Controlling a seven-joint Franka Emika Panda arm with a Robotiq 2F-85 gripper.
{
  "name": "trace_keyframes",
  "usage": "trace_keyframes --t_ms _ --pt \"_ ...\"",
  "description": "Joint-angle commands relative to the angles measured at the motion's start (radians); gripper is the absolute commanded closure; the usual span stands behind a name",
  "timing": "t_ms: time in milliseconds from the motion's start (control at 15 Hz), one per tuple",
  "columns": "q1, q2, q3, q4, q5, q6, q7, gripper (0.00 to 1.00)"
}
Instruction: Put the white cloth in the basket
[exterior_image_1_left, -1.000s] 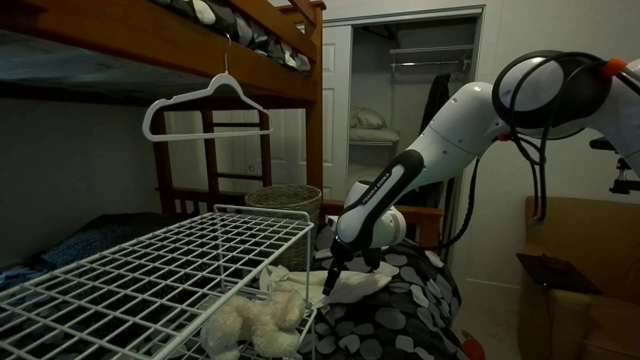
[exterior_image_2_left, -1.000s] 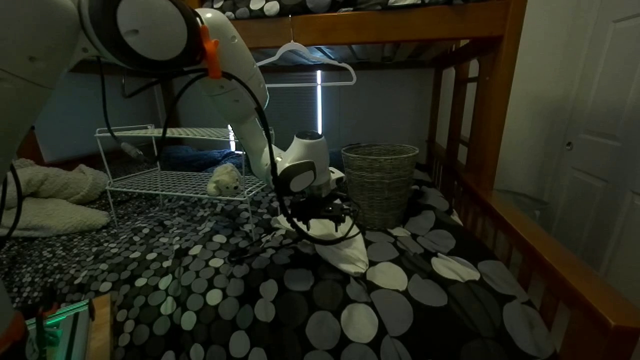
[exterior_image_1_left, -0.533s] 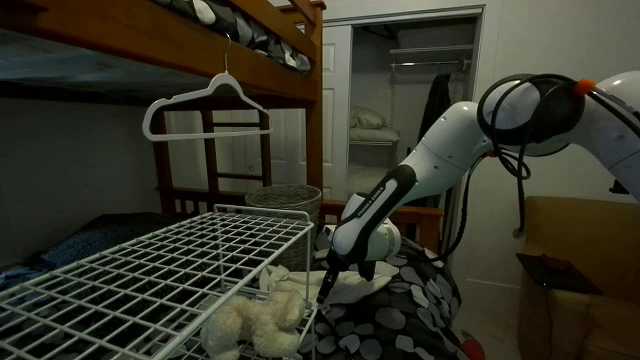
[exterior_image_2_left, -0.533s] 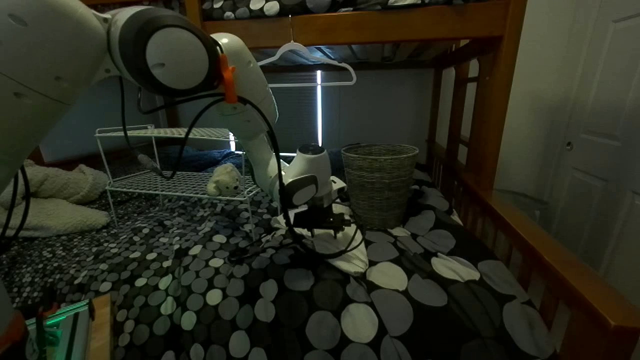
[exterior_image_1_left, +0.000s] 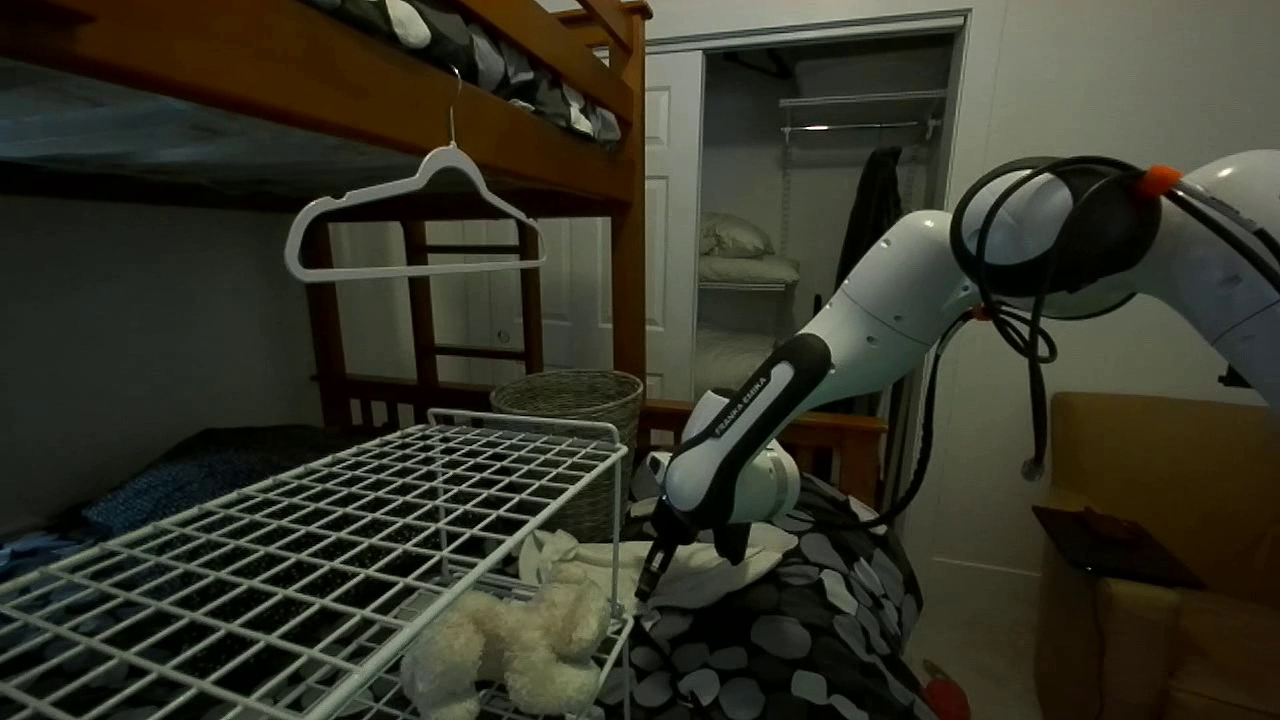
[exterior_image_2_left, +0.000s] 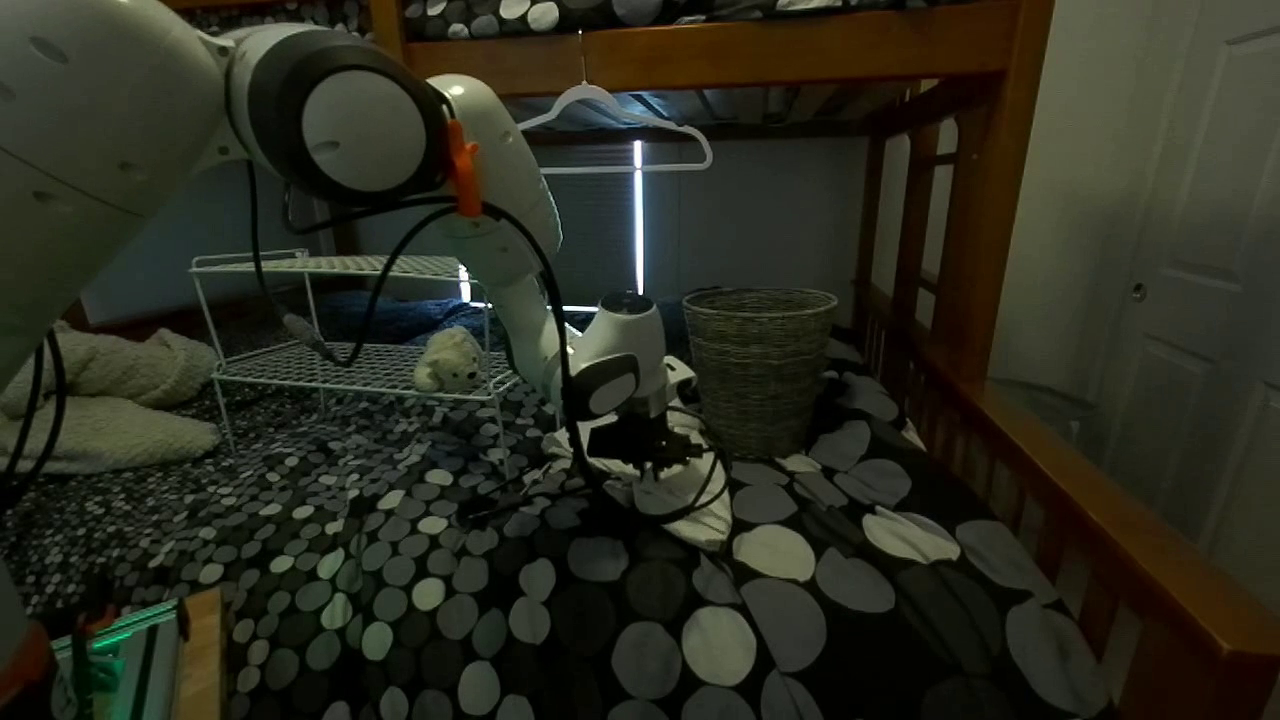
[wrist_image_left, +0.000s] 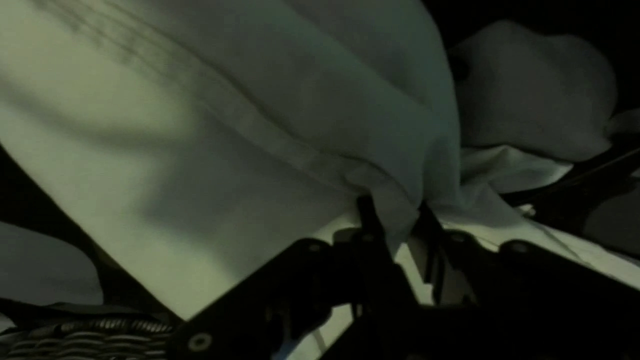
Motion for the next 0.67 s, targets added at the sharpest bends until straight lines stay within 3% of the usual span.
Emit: trace_keyframes --t_ms 0,333,600 --pt "0.011 -0.085 -0.021 -0.05 -0.038 -0.05 0.081 1.0" --pt "-0.008 -0.276 0.013 -0.139 -0.024 -0.15 0.119 0.99" --pt "-0.003 -0.466 -0.001 -0.203 0.017 -0.276 0.135 0.99"
